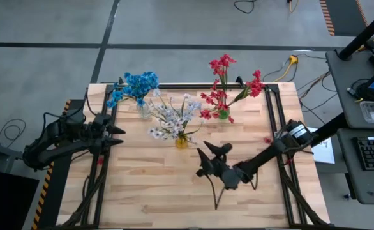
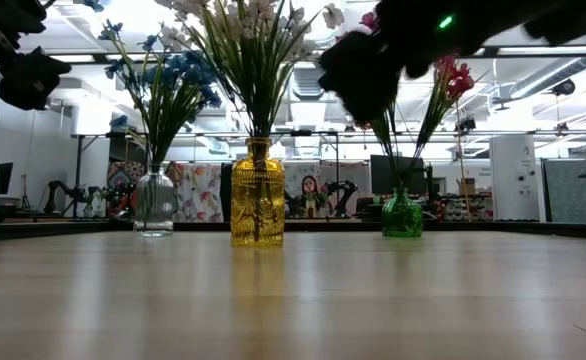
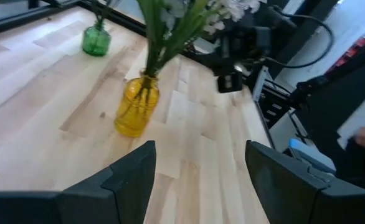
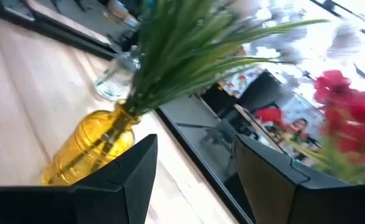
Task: Sort flowers into vase by color
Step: Return to Home Position
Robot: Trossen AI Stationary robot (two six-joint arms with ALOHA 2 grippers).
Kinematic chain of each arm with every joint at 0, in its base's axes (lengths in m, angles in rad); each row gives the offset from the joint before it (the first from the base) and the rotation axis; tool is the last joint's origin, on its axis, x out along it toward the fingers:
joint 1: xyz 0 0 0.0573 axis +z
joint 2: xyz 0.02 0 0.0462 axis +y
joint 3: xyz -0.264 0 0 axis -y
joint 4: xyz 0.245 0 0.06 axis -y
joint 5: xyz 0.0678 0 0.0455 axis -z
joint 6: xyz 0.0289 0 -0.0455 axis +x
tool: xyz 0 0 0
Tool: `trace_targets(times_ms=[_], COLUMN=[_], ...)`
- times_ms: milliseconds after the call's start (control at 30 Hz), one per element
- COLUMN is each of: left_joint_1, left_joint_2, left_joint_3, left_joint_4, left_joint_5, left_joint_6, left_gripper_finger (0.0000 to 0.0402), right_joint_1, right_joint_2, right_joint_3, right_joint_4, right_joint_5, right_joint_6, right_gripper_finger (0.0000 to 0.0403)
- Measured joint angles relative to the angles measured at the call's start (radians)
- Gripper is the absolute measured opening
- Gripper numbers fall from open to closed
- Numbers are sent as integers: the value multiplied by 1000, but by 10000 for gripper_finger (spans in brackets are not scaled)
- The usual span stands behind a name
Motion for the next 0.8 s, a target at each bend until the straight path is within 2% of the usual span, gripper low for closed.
trace_targets(times_ms=[133,333,800], left_joint_1=[0,0,0], left_joint_2=[0,0,0], left_joint_3=[0,0,0], left_joint_4=[0,0,7], left_joint_5=[-37,-44,-64], left_joint_6=[1,7,5], left_gripper_finger=[235,235,235], right_joint_1=[59,119,223], right_joint_2=[-48,-156,-308], right_joint_3=[-1,-10,-13], right_joint_4=[2,1,-8], right_joint_5=[99,154,174], right_joint_6=[-6,4,48], right_gripper_finger=[206,206,206])
